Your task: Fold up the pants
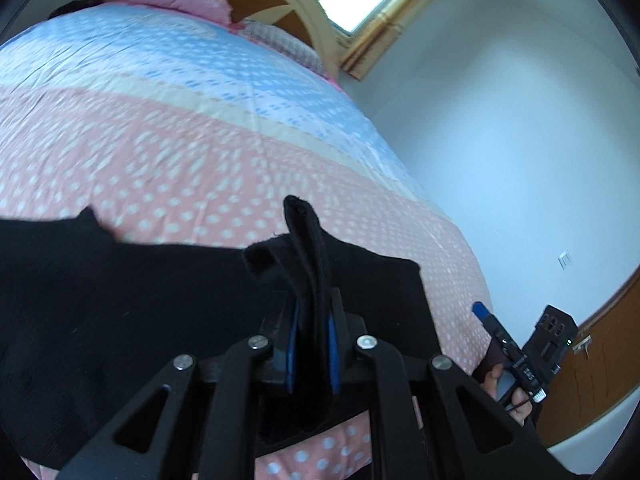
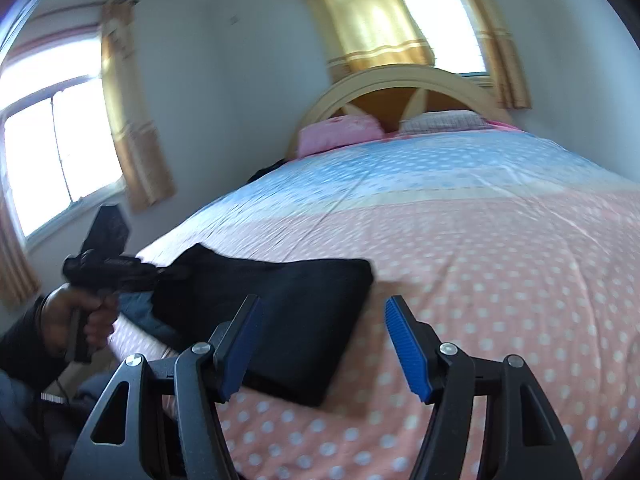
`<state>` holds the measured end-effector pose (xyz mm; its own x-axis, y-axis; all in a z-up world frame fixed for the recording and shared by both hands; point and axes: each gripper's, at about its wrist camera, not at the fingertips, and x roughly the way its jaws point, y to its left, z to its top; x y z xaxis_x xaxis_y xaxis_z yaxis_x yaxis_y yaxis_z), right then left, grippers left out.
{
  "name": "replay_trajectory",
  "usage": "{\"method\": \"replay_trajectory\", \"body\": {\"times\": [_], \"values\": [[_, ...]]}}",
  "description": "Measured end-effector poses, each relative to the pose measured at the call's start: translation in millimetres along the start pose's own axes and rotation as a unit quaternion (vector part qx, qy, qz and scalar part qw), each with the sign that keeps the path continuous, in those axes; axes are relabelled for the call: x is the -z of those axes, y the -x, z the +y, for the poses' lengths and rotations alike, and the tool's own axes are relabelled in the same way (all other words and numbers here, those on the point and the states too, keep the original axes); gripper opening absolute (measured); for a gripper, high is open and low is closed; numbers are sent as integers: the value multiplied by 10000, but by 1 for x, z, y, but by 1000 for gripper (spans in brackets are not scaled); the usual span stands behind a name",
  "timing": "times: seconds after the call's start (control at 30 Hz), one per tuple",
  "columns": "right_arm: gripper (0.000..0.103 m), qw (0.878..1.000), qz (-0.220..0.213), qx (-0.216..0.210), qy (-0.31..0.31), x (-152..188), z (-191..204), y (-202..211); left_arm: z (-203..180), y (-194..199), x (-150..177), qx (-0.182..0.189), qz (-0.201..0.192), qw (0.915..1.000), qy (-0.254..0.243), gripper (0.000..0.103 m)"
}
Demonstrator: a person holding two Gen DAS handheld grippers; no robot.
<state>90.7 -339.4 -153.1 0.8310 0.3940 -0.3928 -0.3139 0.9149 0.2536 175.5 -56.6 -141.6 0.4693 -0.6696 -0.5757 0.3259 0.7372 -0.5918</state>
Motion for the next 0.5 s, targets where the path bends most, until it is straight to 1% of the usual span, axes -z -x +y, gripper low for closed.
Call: {"method": "replay_trajectory", "body": {"times": [0.1, 0.2, 0.23, 0.27, 0.3, 0.33, 0.4, 0.43, 0.5], "values": [[65, 9990, 195, -293, 288, 4, 16, -7, 13, -2, 4, -55, 33, 9999, 120, 13], [65, 9951, 579, -626, 496, 12, 32, -20, 23, -12, 7, -131, 131, 9997, 183, 13], [65, 9935, 745, -674, 540, 15, 35, -25, 27, -17, 8, -158, 182, 9995, 218, 13], [65, 9905, 1073, -663, 551, 21, 36, -36, 30, -21, 9, -185, 214, 9993, 249, 13], [65, 9874, 1370, -570, 542, 26, 34, -46, 33, -23, 11, -214, 242, 9991, 262, 13], [65, 9851, 1542, -486, 587, 31, 34, -51, 35, -26, 13, -250, 268, 9990, 271, 13], [65, 9842, 1513, -461, 795, 31, 40, -48, 36, -27, 16, -289, 264, 9990, 221, 13], [65, 9840, 1534, -467, 782, 31, 40, -47, 36, -28, 17, -316, 256, 9990, 180, 16], [65, 9847, 1522, -507, 677, 28, 39, -44, 37, -27, 17, -313, 251, 9991, 136, 17]]}}
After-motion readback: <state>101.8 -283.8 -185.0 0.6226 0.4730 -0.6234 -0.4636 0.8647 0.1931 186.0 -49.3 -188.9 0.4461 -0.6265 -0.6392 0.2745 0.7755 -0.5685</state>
